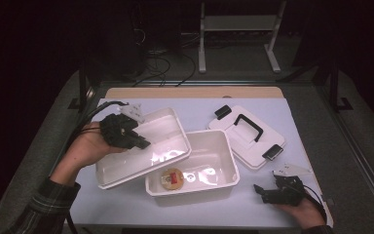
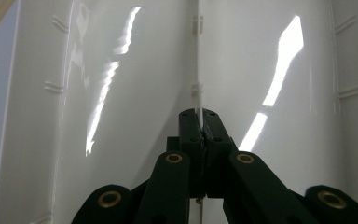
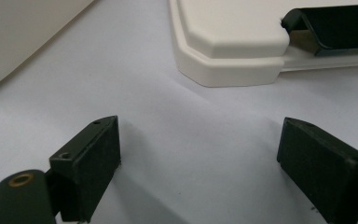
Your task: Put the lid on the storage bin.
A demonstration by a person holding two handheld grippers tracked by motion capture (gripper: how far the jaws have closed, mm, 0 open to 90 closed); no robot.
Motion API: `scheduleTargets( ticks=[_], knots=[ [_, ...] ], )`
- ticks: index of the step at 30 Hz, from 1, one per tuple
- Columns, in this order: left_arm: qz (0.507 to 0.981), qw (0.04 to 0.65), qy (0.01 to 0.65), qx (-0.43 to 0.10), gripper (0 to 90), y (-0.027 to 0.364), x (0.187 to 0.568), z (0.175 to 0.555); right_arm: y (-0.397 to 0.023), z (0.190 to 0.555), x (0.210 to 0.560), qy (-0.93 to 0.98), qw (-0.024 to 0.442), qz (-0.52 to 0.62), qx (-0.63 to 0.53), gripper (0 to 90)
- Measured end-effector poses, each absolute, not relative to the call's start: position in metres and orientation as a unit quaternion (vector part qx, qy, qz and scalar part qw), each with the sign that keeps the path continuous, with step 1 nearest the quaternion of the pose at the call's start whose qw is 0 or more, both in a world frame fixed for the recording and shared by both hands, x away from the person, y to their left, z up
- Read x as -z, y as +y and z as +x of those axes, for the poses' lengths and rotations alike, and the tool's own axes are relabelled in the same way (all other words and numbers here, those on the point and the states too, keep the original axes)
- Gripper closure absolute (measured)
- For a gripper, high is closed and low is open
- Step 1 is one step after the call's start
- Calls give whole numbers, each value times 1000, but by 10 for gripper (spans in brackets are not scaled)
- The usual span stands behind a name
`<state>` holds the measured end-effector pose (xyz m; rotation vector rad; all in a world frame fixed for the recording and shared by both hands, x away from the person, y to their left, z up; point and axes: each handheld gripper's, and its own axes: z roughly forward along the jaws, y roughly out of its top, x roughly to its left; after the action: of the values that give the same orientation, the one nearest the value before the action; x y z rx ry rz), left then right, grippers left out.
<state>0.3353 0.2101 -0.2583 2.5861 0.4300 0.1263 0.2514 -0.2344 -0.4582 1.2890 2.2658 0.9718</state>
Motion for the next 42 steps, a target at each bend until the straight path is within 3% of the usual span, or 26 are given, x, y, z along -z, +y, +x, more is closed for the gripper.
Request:
scheduleTargets(
  ticks=[21, 42],
  knots=[
    [962, 259, 84, -15, 889, 116, 275, 340, -234, 252, 458, 801, 178, 456, -344, 125],
    [962, 261, 78, 5, 888, 96, 299, 342, -235, 252, 458, 802, 176, 455, -345, 118]
  ],
)
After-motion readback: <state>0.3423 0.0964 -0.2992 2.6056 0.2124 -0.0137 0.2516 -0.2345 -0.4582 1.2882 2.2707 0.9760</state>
